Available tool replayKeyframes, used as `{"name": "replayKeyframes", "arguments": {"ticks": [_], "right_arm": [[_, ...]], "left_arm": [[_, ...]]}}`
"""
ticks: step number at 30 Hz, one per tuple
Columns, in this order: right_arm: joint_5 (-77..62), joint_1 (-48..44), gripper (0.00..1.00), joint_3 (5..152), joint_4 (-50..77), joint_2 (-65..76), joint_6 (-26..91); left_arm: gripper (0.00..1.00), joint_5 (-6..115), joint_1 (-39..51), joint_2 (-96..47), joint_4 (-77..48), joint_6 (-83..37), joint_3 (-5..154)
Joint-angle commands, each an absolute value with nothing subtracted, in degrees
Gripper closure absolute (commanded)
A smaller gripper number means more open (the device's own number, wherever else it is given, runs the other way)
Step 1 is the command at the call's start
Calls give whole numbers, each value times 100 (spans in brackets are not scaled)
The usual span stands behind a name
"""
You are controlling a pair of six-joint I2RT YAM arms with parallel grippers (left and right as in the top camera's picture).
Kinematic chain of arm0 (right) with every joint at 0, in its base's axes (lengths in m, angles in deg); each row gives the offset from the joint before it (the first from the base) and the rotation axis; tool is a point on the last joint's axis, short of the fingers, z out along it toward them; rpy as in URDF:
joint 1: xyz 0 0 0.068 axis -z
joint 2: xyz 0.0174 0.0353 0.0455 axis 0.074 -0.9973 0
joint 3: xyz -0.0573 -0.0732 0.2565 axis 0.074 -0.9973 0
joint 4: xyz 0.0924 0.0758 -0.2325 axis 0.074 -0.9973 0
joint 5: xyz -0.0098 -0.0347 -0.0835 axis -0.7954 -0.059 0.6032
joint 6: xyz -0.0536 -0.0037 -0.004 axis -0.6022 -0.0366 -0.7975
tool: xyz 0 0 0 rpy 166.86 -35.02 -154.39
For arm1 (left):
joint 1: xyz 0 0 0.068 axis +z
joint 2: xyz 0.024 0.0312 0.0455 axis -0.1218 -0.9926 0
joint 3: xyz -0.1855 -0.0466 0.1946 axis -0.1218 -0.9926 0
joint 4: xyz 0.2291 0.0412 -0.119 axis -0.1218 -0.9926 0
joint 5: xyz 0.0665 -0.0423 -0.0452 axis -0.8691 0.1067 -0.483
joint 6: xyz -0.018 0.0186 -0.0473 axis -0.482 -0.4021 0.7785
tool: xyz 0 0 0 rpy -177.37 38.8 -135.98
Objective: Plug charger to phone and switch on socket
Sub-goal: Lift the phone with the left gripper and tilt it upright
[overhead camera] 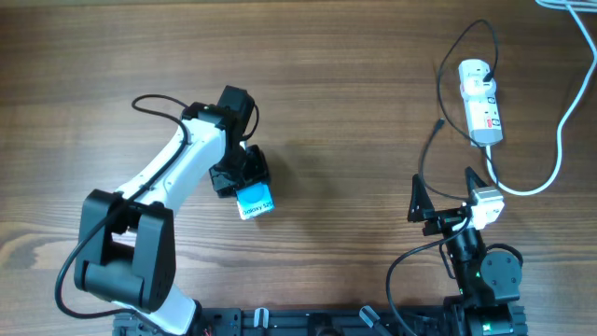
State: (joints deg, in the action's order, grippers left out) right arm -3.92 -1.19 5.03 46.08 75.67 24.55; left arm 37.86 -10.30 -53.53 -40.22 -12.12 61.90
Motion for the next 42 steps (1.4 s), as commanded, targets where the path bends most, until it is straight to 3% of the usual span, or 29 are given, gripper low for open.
{"name": "replayKeyframes", "arguments": {"ticks": [1, 11, 32, 38, 42], "right_arm": [[-296, -84, 0, 497, 4623, 7609, 2352], [-296, -84, 0, 497, 4625, 7609, 2350], [-296, -84, 0, 497, 4623, 7596, 2350], [-296, -84, 0, 497, 4623, 7576, 2350], [-296, -84, 0, 497, 4623, 7572, 2352]], "left_arm": [[53, 3882, -1063, -5240, -4134, -1114, 6488], [51, 3989, -1063, -4378, -4298, -1114, 6612], [52, 4293, -1063, -4326, -4298, -1112, 6612], [52, 4706, -1063, -4326, -4280, -1097, 6612], [51, 5631, -1063, -4326, -4276, -1094, 6612]]}}
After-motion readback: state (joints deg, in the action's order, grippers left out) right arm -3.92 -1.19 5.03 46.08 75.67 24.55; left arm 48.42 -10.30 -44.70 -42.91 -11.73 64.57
